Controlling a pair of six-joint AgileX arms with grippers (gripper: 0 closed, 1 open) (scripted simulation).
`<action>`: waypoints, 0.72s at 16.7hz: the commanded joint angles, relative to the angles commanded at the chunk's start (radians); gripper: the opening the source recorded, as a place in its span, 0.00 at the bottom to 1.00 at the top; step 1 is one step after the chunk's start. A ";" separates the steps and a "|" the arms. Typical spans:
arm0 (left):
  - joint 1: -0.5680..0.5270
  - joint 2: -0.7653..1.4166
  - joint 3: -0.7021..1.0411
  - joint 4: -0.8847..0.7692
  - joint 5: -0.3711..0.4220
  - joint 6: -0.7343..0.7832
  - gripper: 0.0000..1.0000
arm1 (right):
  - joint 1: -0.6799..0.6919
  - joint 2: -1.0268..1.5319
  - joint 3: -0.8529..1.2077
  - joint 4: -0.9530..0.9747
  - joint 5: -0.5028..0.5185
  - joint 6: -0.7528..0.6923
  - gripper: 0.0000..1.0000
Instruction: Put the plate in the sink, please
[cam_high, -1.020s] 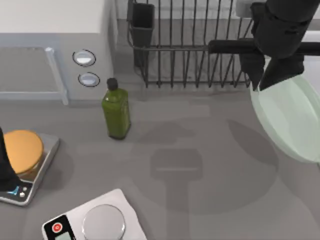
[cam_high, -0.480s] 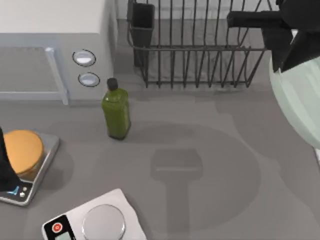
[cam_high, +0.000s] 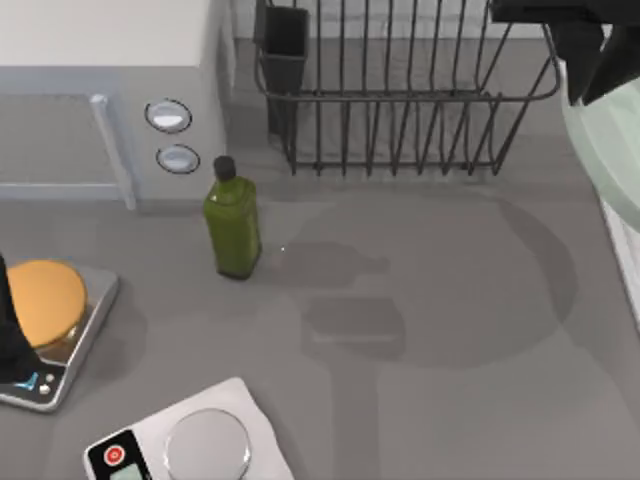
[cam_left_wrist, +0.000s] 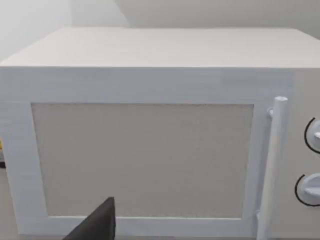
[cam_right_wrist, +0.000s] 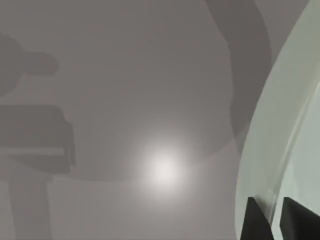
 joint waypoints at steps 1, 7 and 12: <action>0.000 0.000 0.000 0.000 0.000 0.000 1.00 | -0.046 0.073 0.063 -0.003 0.000 -0.046 0.00; 0.000 0.000 0.000 0.000 0.000 0.000 1.00 | -0.322 0.469 0.405 -0.006 -0.003 -0.321 0.00; 0.000 0.000 0.000 0.000 0.000 0.000 1.00 | -0.395 0.546 0.480 -0.003 -0.003 -0.393 0.00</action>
